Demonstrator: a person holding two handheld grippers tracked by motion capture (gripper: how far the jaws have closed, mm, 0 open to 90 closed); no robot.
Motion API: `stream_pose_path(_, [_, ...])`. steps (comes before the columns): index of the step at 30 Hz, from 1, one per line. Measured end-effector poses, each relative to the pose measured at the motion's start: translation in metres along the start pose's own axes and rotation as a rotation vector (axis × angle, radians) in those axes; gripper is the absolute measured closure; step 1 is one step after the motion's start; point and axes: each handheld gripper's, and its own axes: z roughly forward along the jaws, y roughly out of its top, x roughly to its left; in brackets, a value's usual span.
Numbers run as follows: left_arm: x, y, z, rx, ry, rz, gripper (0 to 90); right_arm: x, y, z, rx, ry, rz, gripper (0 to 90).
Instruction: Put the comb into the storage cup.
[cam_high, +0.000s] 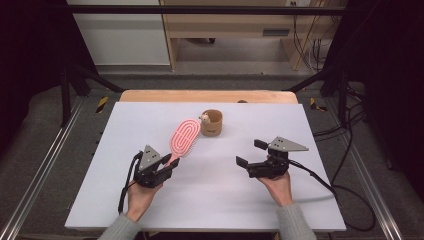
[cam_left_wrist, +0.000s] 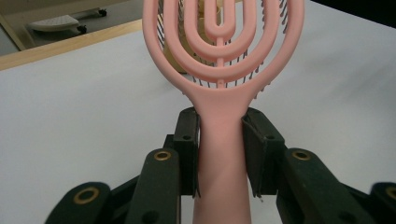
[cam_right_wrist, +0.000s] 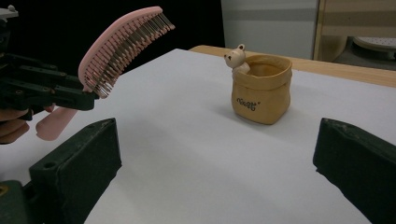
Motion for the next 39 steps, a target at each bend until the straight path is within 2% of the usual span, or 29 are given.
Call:
stream_pose_path(10, [-0.006, 0.002, 0.008, 0.004, -0.002, -0.003, 68.7, 0.004, 0.006, 0.010, -0.006, 0.007, 0.018, 1.2])
stream_pose_path(19, [-0.012, 0.000, 0.014, 0.009, -0.011, -0.002, 68.7, 0.011, 0.008, 0.016, -0.001, 0.013, 0.008, 1.2])
stream_pose_path(39, [-0.027, -0.008, 0.018, 0.010, -0.007, 0.018, 68.7, 0.019, 0.000, 0.022, 0.015, 0.021, 0.035, 1.3])
